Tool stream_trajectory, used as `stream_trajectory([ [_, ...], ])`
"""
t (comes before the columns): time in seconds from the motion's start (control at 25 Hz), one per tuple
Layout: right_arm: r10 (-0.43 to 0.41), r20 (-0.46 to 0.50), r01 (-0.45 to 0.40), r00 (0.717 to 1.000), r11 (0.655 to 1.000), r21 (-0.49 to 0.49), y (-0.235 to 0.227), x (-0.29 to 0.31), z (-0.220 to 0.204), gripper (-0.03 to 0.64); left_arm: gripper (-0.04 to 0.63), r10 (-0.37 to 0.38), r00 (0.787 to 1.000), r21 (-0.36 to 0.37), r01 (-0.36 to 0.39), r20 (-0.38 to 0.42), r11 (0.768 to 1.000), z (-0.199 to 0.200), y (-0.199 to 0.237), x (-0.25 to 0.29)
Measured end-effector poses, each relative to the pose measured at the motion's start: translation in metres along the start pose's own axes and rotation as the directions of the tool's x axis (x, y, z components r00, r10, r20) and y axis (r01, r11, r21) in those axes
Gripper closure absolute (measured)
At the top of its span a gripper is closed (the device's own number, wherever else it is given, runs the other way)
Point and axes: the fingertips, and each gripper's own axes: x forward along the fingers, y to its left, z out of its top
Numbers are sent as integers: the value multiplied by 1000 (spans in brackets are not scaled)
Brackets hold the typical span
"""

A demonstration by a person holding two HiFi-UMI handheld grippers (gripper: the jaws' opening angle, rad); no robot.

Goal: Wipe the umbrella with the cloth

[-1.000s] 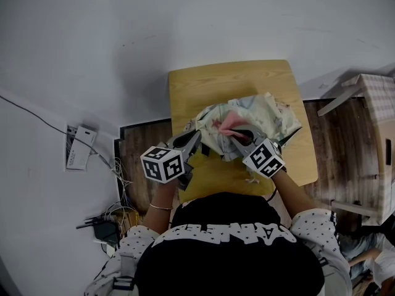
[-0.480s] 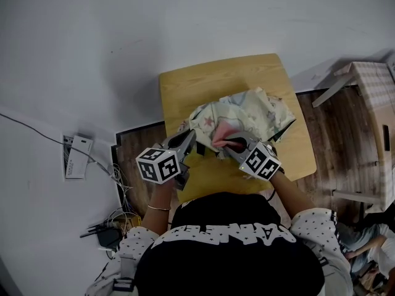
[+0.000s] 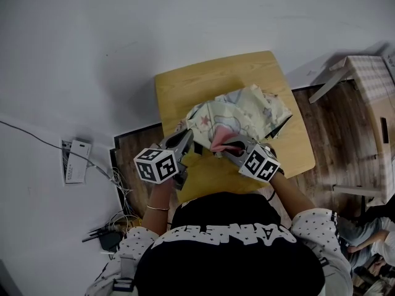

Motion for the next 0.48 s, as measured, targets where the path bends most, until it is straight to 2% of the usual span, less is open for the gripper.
stream_trajectory([
  [0.48,58,-34,-58,998,998,24,26,-9,-13,583,591,-20,1000,6,20,-6,1000,-3,-4,2],
])
